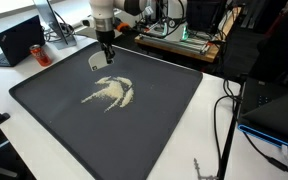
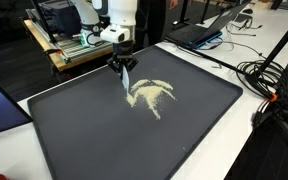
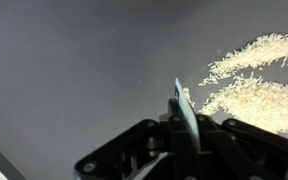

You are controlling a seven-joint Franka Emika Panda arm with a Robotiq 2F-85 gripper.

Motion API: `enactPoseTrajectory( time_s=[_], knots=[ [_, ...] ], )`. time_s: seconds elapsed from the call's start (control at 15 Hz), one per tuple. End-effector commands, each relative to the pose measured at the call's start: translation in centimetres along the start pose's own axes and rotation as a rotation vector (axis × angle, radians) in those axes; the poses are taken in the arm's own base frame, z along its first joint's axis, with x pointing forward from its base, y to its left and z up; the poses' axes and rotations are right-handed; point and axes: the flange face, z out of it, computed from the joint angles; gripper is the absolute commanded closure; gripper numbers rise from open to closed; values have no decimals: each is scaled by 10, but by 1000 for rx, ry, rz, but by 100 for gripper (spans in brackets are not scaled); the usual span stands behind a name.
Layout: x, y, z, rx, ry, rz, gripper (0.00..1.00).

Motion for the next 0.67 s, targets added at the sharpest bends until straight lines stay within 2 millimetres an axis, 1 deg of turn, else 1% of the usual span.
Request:
enactPoseTrajectory(
  time_s=[0.0, 0.27, 0.6],
  knots=[
    [8, -1, 21, -14, 12, -31, 99],
    [15, 1, 40, -44, 7, -45, 99],
    [26, 2, 55, -91, 25, -43, 99]
  ],
)
